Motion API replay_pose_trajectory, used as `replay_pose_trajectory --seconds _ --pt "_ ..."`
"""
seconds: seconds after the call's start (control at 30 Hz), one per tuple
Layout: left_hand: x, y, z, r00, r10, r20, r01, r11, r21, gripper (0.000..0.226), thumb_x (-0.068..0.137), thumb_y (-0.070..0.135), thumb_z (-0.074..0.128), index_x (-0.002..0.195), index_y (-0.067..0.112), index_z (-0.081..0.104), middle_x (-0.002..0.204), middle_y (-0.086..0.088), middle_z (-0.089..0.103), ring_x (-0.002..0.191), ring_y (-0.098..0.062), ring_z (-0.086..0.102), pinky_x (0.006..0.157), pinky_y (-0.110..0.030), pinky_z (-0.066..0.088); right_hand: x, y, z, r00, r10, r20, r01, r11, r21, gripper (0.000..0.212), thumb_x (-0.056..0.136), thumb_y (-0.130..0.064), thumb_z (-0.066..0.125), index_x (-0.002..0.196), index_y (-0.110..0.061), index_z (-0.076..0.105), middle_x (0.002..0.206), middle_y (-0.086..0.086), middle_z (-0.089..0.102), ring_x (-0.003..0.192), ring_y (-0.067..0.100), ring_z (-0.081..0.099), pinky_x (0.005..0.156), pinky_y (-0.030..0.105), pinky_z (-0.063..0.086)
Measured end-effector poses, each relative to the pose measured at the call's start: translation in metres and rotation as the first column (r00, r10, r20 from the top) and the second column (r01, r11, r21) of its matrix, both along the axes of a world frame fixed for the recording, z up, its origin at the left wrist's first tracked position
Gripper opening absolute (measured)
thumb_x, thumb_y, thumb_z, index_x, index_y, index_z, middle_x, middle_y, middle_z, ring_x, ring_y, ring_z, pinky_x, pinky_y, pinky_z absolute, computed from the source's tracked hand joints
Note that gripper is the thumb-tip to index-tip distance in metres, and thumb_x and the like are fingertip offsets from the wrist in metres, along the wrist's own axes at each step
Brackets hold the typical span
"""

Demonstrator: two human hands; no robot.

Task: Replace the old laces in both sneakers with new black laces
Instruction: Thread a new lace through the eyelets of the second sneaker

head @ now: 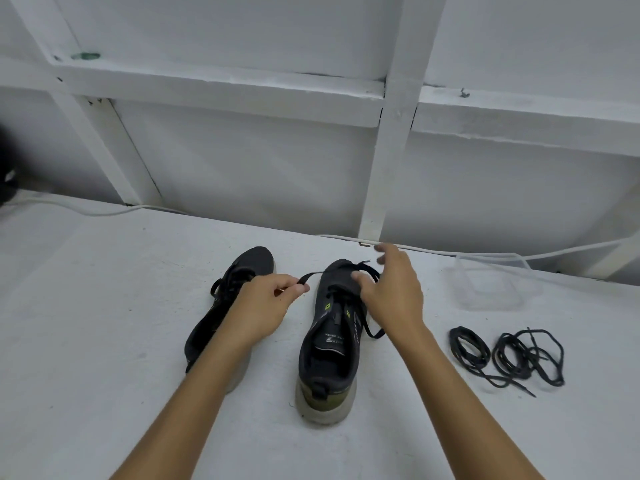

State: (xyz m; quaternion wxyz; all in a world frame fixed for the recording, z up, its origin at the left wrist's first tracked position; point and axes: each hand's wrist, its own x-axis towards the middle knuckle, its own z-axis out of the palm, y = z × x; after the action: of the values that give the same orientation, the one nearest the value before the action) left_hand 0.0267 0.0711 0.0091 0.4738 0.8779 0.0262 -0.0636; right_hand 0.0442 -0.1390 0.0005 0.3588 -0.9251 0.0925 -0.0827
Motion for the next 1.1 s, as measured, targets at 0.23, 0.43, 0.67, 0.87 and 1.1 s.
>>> replay_pose_trajectory --seconds 0.23,0.43,0.67,0.87,1.1 --pt "0.001 -0.032 -0.037 0.948 0.241 -0.209 -0.315 0.807 -0.5 0.006 0.091 0.013 0.071 0.095 0.01 0.075 0.08 0.0 0.075 0.076 -0.008 0.068 0.07 -0.017 0.054 -0.021 0.005 -0.018 0.94 0.256 -0.226 -0.216 0.958 0.187 0.013 0.095 -0.029 0.066 0.094 -0.028 0.078 0.085 -0.016 0.073 0.081 -0.002 0.065 0.066 0.009 0.045" --pt "-0.003 -0.034 -0.043 0.966 0.195 -0.167 -0.255 0.804 -0.538 0.016 0.088 0.003 0.072 0.103 0.009 0.073 0.084 -0.003 0.076 0.077 -0.003 0.07 0.072 -0.014 0.054 -0.013 0.003 -0.018 0.904 0.282 -0.321 -0.186 0.936 0.298 0.019 0.093 -0.024 0.064 0.102 -0.029 0.08 0.09 -0.019 0.073 0.083 -0.008 0.064 0.062 0.004 0.042" --pt "0.005 -0.028 -0.042 0.996 0.006 0.085 -0.006 1.0 -0.003 0.016 0.093 0.022 0.068 0.108 0.023 0.067 0.094 0.011 0.068 0.086 -0.001 0.064 0.074 -0.009 0.048 -0.009 0.004 -0.021 0.902 0.298 -0.311 -0.2 0.929 0.31 0.017 0.09 -0.027 0.073 0.105 -0.029 0.081 0.093 -0.015 0.077 0.084 -0.009 0.065 0.061 0.0 0.043" --pt "0.01 -0.026 -0.033 0.977 -0.175 0.123 0.157 0.976 0.148 0.015 0.095 0.014 0.064 0.11 0.017 0.065 0.086 0.014 0.061 0.076 -0.001 0.057 0.071 -0.007 0.043 -0.011 0.005 -0.024 0.914 0.284 -0.291 -0.179 0.923 0.34 0.015 0.089 -0.026 0.075 0.102 -0.029 0.082 0.084 -0.012 0.078 0.073 -0.009 0.067 0.058 0.001 0.044" --pt "0.011 -0.031 -0.028 0.985 -0.137 0.101 0.126 0.986 0.107 0.015 0.09 0.012 0.071 0.104 0.018 0.069 0.086 0.011 0.065 0.081 -0.003 0.061 0.07 -0.005 0.043 -0.012 0.007 -0.023 0.914 0.292 -0.282 -0.189 0.921 0.342 0.015 0.09 -0.025 0.075 0.104 -0.028 0.081 0.084 -0.016 0.075 0.072 -0.012 0.064 0.058 0.001 0.044"
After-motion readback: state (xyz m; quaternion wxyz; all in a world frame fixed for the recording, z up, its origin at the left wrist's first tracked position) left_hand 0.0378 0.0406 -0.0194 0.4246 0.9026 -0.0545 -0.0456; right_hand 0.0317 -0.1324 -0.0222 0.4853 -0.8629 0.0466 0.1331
